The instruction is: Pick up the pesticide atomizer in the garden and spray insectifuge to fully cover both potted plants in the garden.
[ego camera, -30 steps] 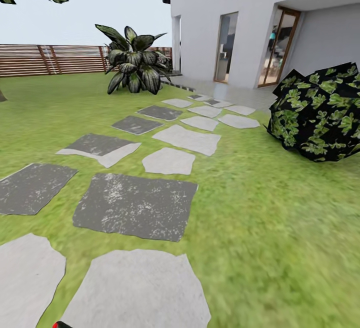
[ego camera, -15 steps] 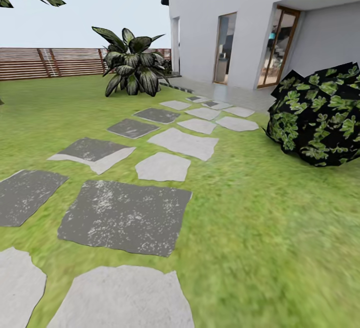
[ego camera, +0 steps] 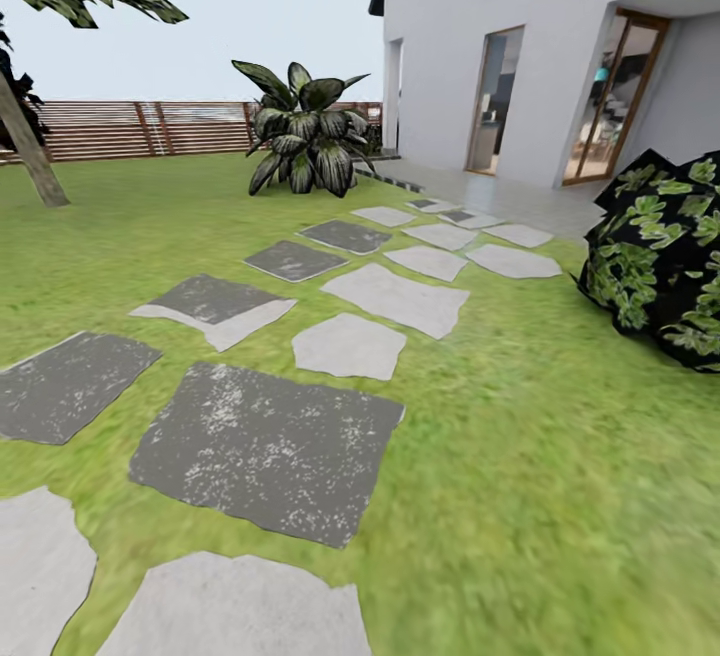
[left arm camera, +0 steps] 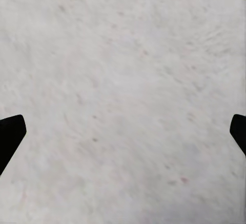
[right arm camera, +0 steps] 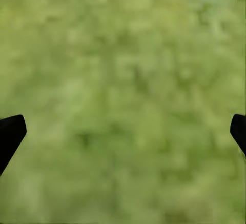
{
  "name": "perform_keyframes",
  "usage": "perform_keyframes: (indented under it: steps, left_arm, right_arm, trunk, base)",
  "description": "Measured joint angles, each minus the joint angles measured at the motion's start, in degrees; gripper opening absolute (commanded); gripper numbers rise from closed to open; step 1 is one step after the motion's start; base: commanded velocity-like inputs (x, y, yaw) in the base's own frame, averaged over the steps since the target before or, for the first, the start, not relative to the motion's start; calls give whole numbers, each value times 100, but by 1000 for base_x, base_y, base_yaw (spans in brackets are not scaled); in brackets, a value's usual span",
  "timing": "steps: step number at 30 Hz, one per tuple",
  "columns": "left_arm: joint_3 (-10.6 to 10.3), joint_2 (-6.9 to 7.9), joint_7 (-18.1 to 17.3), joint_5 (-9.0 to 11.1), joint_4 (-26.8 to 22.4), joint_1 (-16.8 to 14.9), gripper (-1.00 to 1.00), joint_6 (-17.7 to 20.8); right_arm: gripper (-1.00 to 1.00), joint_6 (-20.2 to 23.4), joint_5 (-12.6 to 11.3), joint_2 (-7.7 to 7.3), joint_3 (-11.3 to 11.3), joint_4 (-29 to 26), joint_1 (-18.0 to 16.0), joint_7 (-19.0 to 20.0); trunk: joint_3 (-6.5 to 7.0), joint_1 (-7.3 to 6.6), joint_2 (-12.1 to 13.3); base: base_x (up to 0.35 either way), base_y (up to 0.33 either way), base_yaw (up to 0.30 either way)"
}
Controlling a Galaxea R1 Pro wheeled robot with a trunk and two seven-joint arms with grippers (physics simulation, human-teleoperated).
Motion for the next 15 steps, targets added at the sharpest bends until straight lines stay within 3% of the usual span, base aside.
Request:
perform_keyframes:
  steps: [10, 15]
  left_arm:
    - [0, 8, 0, -4, -2, 13, 100, 0]
    - [0, 9, 0, -5, 4, 16, 100, 0]
  right_arm:
    - [100, 1, 0, 1, 1, 0, 0, 5]
    - [100, 1, 0, 1, 2, 7, 0, 7]
  trunk:
    - [0, 0, 0]
    - [0, 0, 0]
  base:
    - [288, -133, 275]
    - [320, -26, 275]
